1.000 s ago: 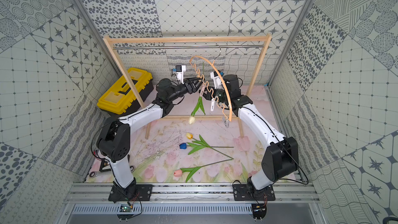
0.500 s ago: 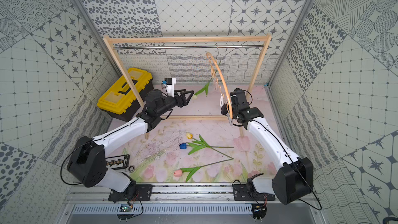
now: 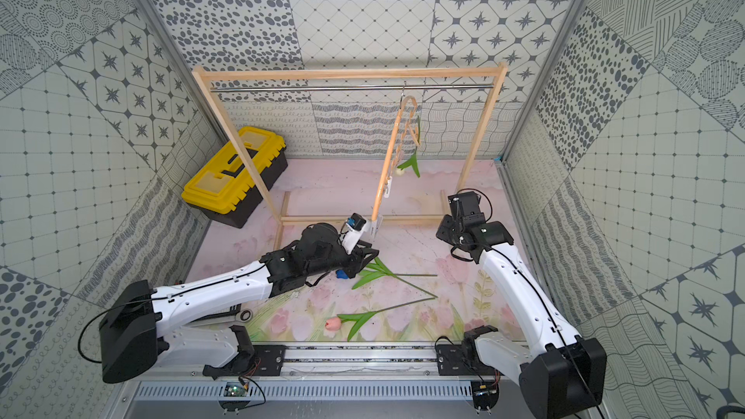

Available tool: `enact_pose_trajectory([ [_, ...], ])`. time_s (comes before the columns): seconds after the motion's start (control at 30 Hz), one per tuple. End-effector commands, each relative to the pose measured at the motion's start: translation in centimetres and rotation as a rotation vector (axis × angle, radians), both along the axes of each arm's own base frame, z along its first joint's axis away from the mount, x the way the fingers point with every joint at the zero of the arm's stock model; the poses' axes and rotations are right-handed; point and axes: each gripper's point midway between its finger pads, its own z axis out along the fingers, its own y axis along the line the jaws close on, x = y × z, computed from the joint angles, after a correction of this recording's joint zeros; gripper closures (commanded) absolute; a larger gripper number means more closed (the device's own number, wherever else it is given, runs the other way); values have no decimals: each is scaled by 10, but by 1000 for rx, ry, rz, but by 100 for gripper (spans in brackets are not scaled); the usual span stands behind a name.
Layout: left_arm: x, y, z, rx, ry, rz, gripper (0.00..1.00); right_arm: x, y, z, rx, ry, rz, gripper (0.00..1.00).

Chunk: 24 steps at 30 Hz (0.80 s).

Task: Dry the flowers on a clothes hanger
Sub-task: Pick up the flower at the center of the board.

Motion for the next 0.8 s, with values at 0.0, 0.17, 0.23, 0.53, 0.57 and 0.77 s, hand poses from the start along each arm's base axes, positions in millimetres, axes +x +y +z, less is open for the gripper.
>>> enact_pose_trajectory([
  [0.0,-43,14,-71,404,10,-177,63,-6,-3,-3,55,-9,-31,52],
  [0.17,-31,-25,-96,438,-73,-282,63,-3,1,-4,79,-7,-20,53],
  [0.23,-23,-42,-107,455,-92,-312,64,-4,1,-5,84,-6,-19,54],
  [0.53,8,-100,-134,486,-188,-400,63,-9,5,-8,123,-13,-11,57],
  [0.57,11,-102,-136,491,-197,-406,62,-9,6,-8,126,-16,-10,57],
  [0.77,27,-109,-149,533,-222,-437,61,-9,9,-5,138,-25,8,59],
])
